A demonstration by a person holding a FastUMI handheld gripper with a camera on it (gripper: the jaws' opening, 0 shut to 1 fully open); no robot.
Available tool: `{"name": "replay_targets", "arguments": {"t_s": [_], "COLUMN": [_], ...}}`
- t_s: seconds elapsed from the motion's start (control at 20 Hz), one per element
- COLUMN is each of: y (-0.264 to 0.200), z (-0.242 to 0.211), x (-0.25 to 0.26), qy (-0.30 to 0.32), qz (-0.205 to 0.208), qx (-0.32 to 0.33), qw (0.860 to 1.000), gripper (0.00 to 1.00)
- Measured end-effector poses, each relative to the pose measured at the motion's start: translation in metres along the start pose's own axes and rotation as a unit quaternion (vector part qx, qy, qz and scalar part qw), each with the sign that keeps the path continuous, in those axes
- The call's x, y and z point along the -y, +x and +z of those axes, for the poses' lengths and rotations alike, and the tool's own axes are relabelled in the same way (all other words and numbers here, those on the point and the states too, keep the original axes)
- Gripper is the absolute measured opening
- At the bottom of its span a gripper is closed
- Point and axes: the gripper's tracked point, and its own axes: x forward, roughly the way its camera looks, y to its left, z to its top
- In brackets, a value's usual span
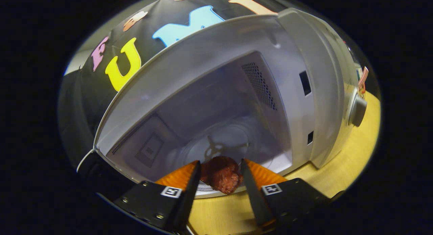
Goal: Open the microwave, put the food inside, and close the microwave door.
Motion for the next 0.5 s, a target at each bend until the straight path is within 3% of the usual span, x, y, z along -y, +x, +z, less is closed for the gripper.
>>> {"name": "replay_targets", "arguments": {"t_s": [0.05,0.1,0.5], "y": [0.000,-0.001,-0.045], "z": [0.010,0.021,0.028], "x": [0.004,0.007,-0.019], "qy": [-0.019,-0.045,-0.136], "qz": [-0.014,-0.027,0.008], "qx": [0.019,0.040,0.044], "qw": [1.000,0.998,0.990], "gripper": [0.85,0.97,0.97]}}
